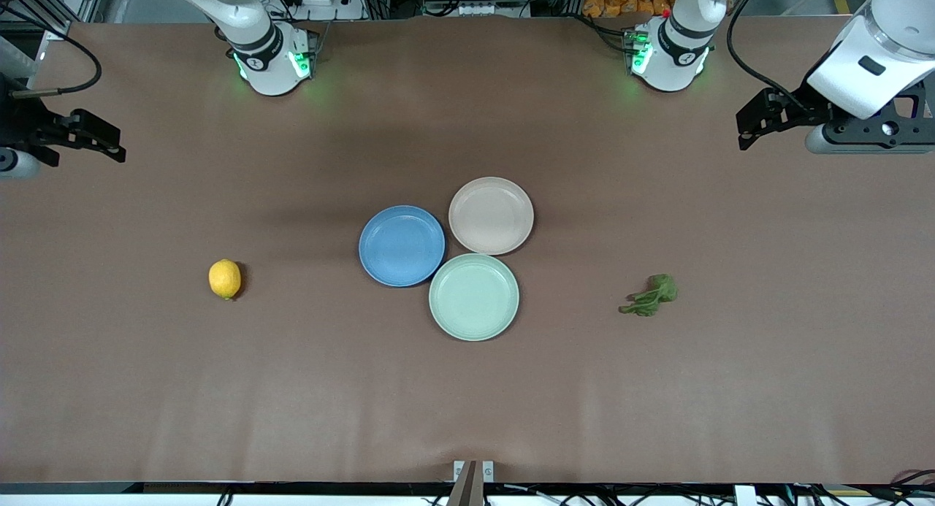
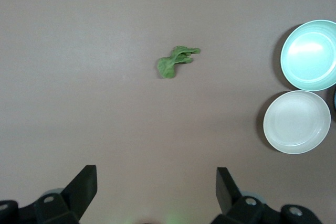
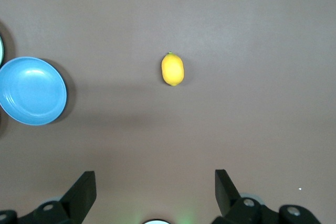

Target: Pick lemon and lettuce from blue and beige plates

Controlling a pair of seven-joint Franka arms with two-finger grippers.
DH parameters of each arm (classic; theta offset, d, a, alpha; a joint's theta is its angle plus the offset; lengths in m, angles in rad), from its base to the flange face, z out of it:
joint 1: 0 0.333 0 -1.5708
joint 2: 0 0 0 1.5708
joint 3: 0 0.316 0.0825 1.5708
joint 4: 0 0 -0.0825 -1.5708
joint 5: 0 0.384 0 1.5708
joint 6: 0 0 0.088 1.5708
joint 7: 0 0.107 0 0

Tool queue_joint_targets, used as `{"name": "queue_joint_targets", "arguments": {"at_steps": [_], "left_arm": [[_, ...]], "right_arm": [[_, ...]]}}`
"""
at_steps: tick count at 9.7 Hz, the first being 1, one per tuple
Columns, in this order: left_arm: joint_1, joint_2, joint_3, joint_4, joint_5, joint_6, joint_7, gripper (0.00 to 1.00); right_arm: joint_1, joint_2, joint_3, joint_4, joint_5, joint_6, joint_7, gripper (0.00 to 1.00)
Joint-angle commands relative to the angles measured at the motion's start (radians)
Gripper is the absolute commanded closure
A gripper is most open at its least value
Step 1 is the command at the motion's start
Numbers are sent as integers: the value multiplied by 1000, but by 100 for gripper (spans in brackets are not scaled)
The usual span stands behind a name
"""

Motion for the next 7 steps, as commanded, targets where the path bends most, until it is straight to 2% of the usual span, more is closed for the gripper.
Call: {"name": "queue_joint_targets", "arguments": {"at_steps": [1, 5, 7], "left_arm": [[-6, 5, 0, 19, 16, -19, 7, 0], [-5, 5, 0, 19, 16, -19, 9, 0], [-6, 5, 0, 19, 17, -19, 9, 0]], "right_arm": [[12, 2, -13, 36, -11, -4, 38, 0], [22, 4, -16, 36, -13, -2, 44, 0], [51, 5, -62, 44, -5, 1, 65, 0]]}}
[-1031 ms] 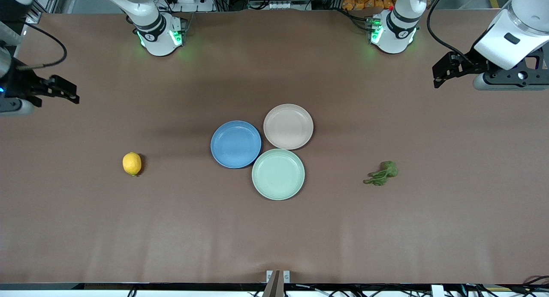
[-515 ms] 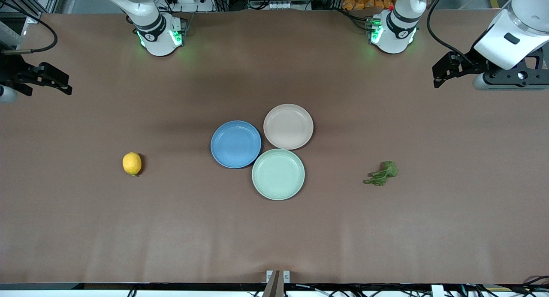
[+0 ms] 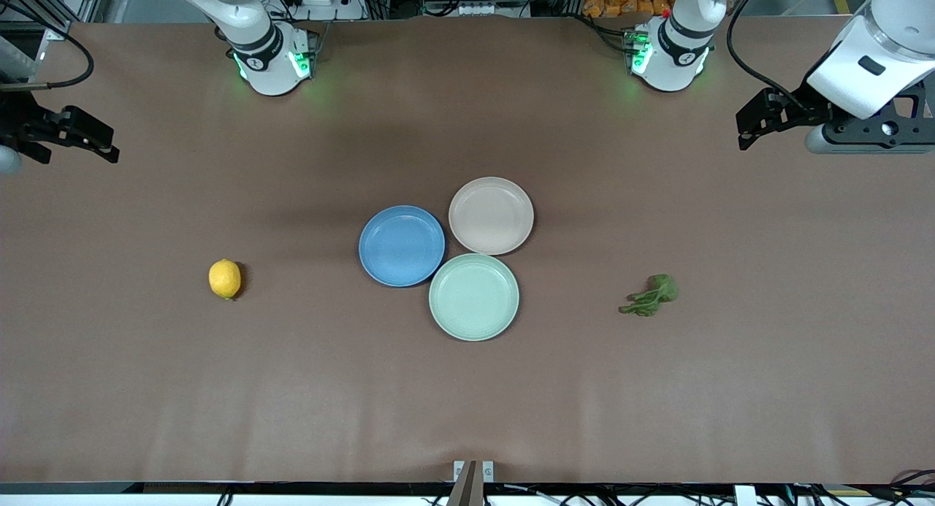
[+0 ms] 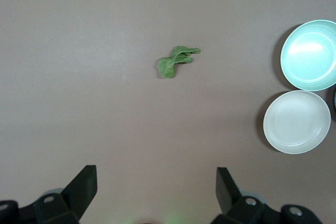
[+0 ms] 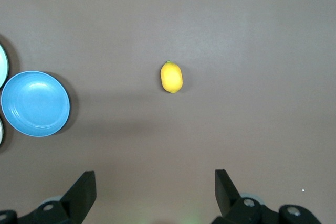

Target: Pick lemon and lettuce from blue and beige plates

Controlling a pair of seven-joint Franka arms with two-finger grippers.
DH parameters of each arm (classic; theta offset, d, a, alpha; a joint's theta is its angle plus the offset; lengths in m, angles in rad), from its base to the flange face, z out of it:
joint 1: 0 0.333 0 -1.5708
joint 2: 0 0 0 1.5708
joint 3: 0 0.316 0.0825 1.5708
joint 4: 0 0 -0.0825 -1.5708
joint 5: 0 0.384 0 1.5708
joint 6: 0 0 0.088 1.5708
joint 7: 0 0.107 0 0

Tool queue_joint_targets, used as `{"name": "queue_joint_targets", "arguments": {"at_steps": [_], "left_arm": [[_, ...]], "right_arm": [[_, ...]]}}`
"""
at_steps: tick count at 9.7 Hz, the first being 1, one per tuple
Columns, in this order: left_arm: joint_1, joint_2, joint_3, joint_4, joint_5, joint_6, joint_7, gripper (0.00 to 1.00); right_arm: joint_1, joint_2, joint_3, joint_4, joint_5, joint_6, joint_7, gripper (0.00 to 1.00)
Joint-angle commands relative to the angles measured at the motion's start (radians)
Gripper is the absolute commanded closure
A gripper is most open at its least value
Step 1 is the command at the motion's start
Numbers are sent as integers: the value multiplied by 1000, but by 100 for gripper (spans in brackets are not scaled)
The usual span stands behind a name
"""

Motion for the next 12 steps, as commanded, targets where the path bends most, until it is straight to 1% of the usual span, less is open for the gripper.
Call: {"name": "queue_joint_targets", "arguments": {"at_steps": [1, 6, 7, 9, 12], "left_arm": [[-6, 5, 0, 19, 16, -19, 9, 0], [-6, 5, 0, 19, 17, -19, 7, 0], [-6, 5, 0, 19, 17, -19, 7, 0], [-6, 5, 0, 19, 16, -19, 7, 0], [-6, 5, 0, 19, 16, -19, 7, 0]], "right_arm": [[49, 5, -58, 29, 4, -8, 34, 0], [11, 27, -51, 31, 13, -4, 26, 0], [14, 33, -42, 34, 12, -6, 26, 0], [41, 56, -43, 75, 15, -17, 32, 0], [41, 57, -43, 79, 21, -23, 32, 0]]}}
